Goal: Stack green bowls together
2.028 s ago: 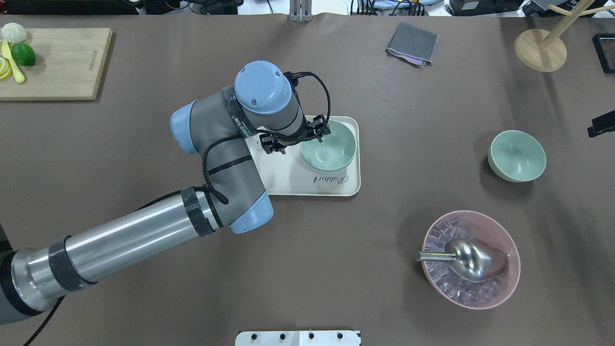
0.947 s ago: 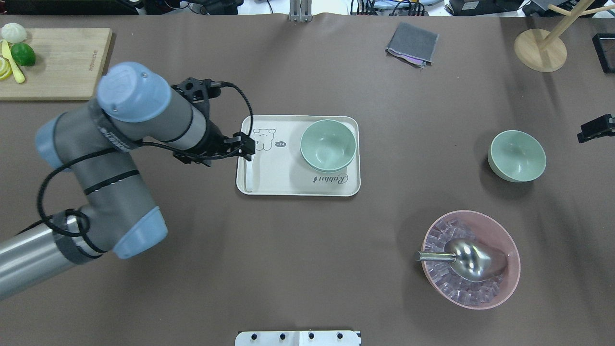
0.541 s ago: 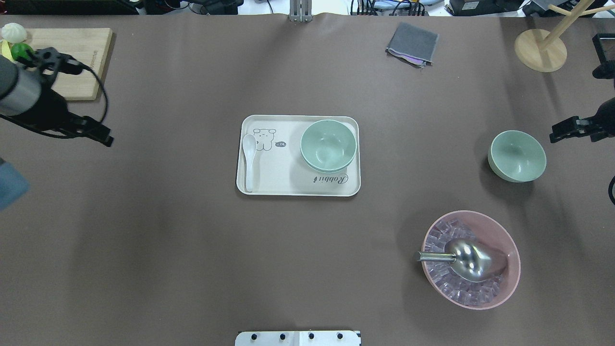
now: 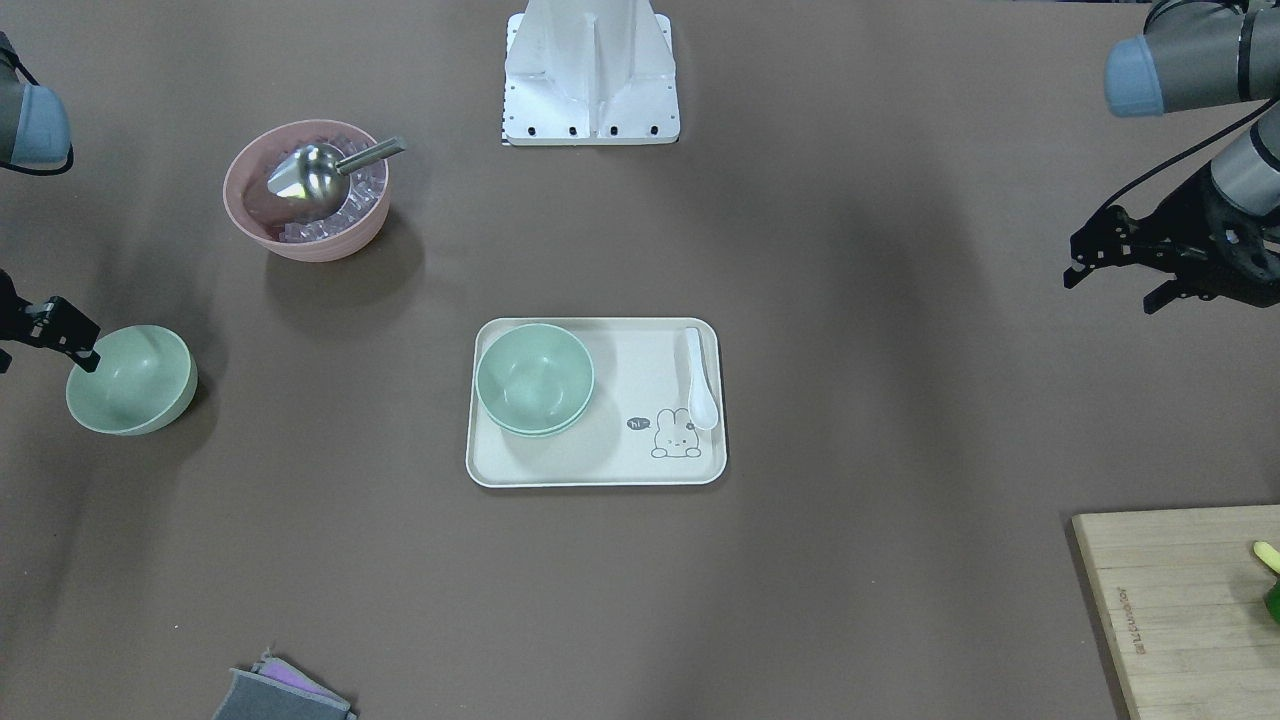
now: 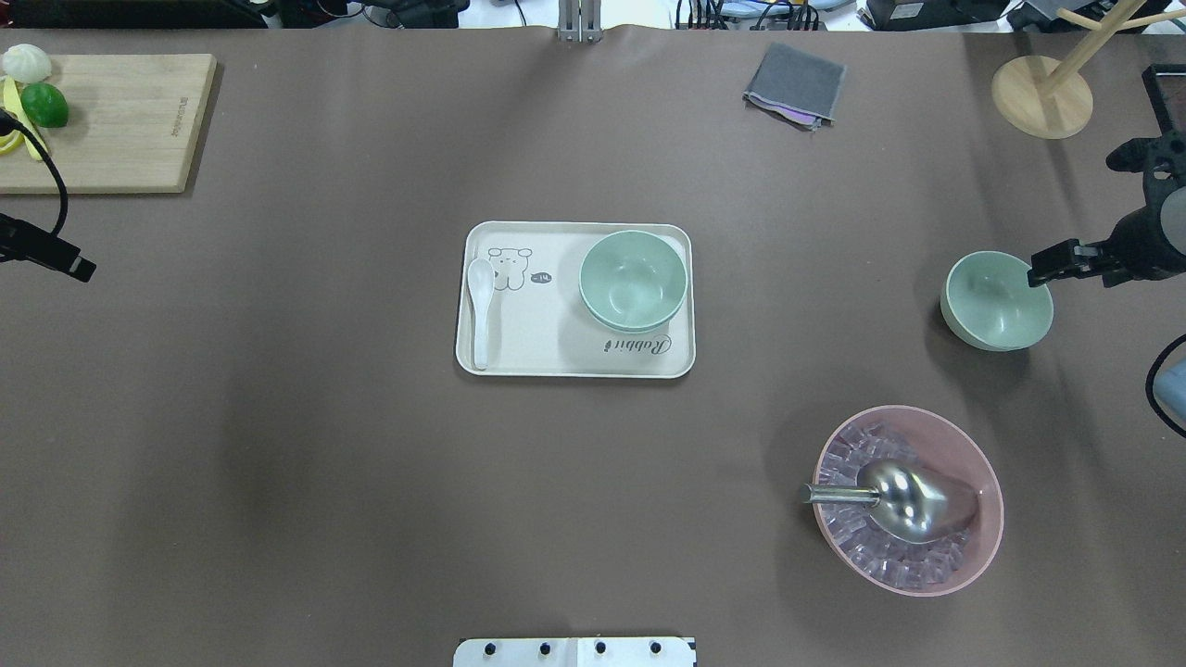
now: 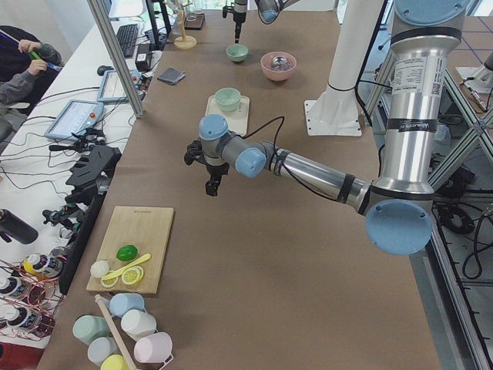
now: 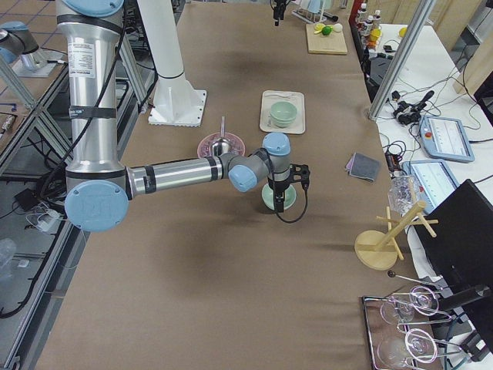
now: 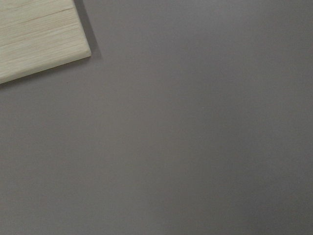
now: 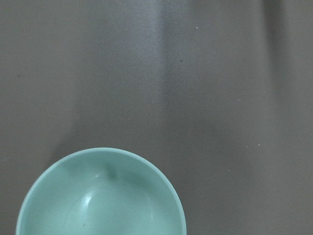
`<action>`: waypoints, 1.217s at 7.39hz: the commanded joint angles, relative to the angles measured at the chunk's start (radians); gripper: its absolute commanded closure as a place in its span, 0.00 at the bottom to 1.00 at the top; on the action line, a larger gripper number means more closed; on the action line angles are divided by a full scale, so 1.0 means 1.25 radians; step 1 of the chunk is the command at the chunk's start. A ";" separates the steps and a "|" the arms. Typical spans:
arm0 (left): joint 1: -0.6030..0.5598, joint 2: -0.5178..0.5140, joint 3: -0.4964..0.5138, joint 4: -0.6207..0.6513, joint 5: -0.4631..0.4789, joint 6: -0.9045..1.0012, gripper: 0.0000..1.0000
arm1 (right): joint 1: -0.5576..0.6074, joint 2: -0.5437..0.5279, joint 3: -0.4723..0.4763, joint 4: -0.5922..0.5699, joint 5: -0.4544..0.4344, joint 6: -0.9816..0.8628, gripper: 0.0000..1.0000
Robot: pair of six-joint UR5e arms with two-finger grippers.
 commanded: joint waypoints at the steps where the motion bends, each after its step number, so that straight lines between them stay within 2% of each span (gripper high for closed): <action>1: -0.001 0.001 0.002 0.000 -0.001 0.003 0.01 | -0.009 0.000 -0.016 0.000 -0.006 0.004 0.04; 2: -0.001 0.001 0.002 0.000 -0.001 0.002 0.01 | -0.009 0.000 -0.017 0.000 -0.005 0.004 0.08; 4: -0.001 0.001 -0.001 0.000 -0.001 0.002 0.01 | -0.010 0.000 -0.027 0.000 -0.003 0.007 0.25; 7: -0.001 0.002 0.000 0.000 -0.001 0.001 0.01 | -0.020 0.008 -0.035 0.000 -0.002 0.007 0.28; 9: -0.001 0.002 0.002 0.000 -0.001 0.001 0.01 | -0.022 0.025 -0.057 0.000 -0.001 0.007 0.39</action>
